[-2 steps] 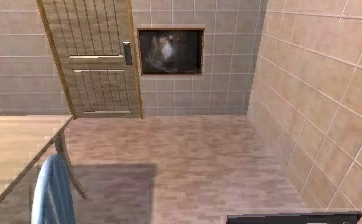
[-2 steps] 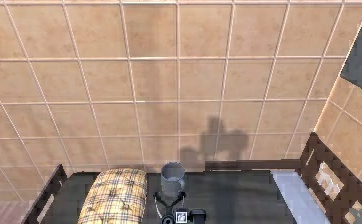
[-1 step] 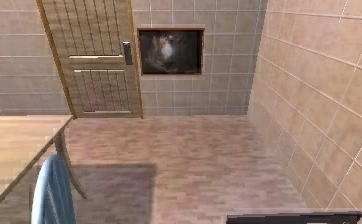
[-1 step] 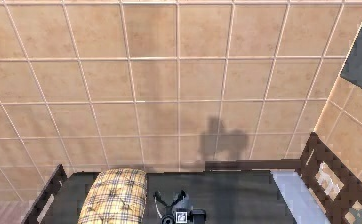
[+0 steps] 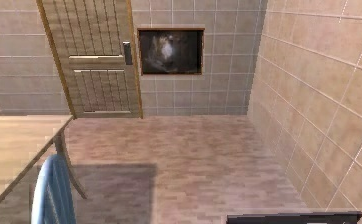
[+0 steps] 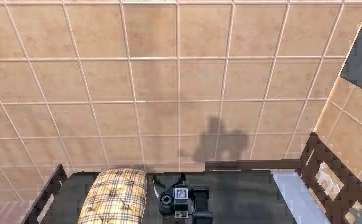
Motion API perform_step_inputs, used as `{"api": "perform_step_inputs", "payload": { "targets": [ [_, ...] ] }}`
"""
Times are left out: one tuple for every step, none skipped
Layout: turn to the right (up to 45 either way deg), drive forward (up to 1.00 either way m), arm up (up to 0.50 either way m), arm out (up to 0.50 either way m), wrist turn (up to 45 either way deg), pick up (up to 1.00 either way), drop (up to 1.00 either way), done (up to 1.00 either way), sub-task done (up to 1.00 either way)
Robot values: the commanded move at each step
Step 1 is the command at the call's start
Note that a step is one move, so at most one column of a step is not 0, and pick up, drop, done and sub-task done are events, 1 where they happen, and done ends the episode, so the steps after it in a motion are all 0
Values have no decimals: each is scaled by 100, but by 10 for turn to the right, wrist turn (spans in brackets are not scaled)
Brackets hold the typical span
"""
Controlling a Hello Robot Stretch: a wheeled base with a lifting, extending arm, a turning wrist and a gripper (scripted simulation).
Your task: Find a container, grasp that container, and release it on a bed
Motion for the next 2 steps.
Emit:
{"api": "perform_step_inputs", "payload": {
  "targets": [
    [0,0,0,-8,0,0,0,0,0],
    [0,0,0,0,0,0,0,100,0]
  ]
}}
